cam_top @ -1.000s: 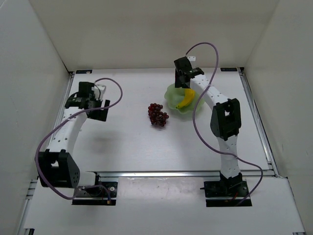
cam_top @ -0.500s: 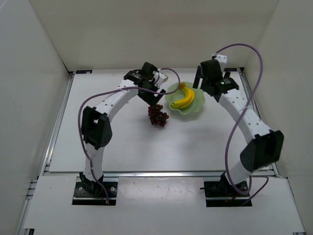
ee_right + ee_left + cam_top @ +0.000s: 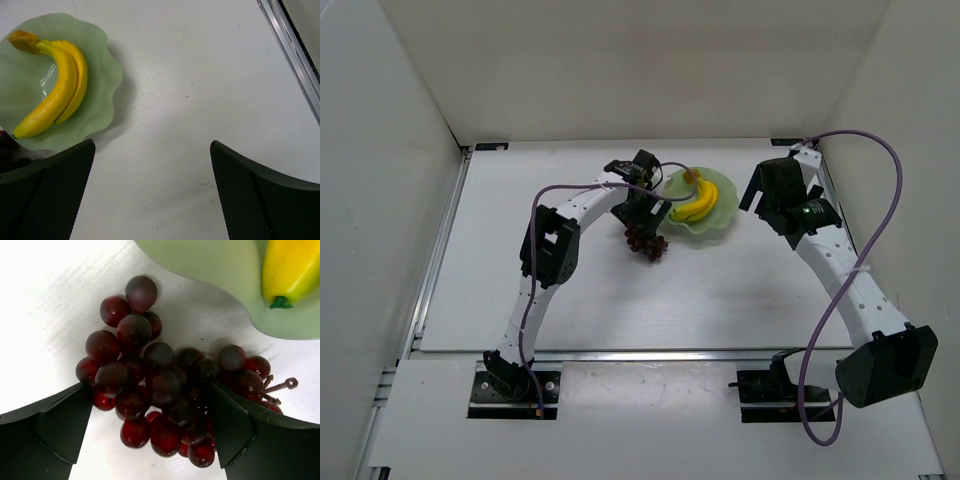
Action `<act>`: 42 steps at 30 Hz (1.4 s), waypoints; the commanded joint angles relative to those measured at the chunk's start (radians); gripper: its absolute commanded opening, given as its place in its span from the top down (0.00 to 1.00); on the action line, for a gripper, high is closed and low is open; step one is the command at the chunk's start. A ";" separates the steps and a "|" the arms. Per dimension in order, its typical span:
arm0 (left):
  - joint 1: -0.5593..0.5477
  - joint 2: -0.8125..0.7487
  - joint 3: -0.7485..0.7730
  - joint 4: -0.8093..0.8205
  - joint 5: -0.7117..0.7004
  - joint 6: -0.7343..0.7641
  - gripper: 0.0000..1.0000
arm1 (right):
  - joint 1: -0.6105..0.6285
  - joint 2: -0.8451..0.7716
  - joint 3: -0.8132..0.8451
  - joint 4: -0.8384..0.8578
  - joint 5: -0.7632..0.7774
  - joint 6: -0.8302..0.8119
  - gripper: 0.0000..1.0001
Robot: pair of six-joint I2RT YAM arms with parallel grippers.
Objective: Place and organize the fake fruits in the fruit bowl
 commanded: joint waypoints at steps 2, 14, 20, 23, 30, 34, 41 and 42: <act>0.004 -0.007 -0.067 -0.029 -0.020 -0.021 0.03 | -0.004 -0.033 -0.003 0.015 0.027 0.018 0.00; 0.024 -0.224 -0.207 -0.040 -0.070 0.019 0.80 | 0.005 -0.033 0.027 0.015 0.046 0.018 0.00; -0.010 -0.291 -0.023 -0.024 -0.365 0.054 0.81 | 0.005 -0.033 -0.004 0.015 0.055 0.018 0.00; -0.042 -0.301 0.034 0.101 -0.394 0.097 0.78 | 0.005 -0.033 -0.015 0.015 0.055 0.018 0.00; -0.117 -0.066 0.325 0.294 -0.417 0.153 0.75 | 0.005 -0.053 -0.055 0.015 0.055 0.029 0.00; -0.160 0.037 0.407 0.385 -0.408 0.209 0.72 | 0.005 -0.062 -0.055 -0.009 0.078 0.020 0.00; -0.182 0.056 0.372 0.409 -0.327 0.219 0.56 | -0.013 -0.117 -0.055 -0.020 0.121 0.001 0.00; -0.182 0.056 0.372 0.410 -0.327 0.219 0.41 | -0.026 -0.117 -0.065 -0.020 0.121 0.001 0.00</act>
